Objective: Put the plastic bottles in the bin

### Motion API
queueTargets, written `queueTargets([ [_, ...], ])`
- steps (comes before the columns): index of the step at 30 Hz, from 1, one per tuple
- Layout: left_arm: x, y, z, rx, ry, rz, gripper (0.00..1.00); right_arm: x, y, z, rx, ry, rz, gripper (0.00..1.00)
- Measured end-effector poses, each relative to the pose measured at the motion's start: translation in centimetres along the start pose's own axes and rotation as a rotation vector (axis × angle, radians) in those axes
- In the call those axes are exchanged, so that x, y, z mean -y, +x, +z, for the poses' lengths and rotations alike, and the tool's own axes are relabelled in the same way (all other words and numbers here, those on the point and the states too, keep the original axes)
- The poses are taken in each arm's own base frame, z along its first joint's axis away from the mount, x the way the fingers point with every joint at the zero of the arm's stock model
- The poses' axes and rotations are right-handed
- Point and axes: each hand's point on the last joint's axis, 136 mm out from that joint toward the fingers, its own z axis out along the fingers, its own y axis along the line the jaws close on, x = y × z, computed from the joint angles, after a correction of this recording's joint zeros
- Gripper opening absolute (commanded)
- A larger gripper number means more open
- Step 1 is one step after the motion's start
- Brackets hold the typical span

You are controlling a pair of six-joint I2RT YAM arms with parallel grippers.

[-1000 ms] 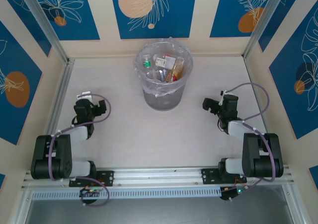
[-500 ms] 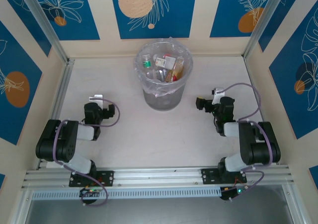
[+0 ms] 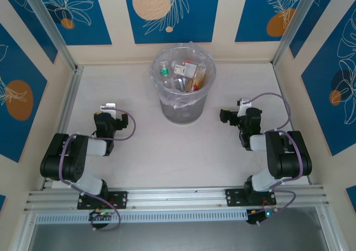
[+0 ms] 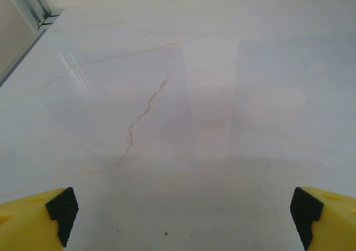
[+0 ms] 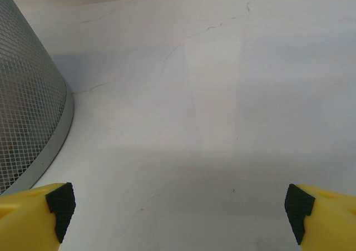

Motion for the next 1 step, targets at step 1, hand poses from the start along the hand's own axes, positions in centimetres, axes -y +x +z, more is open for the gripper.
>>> queueTargets([
  [1,0.0,0.0,0.0,0.0,0.0,0.0,0.99,0.0,-0.01,0.0,0.0,0.0,0.0,1.0],
])
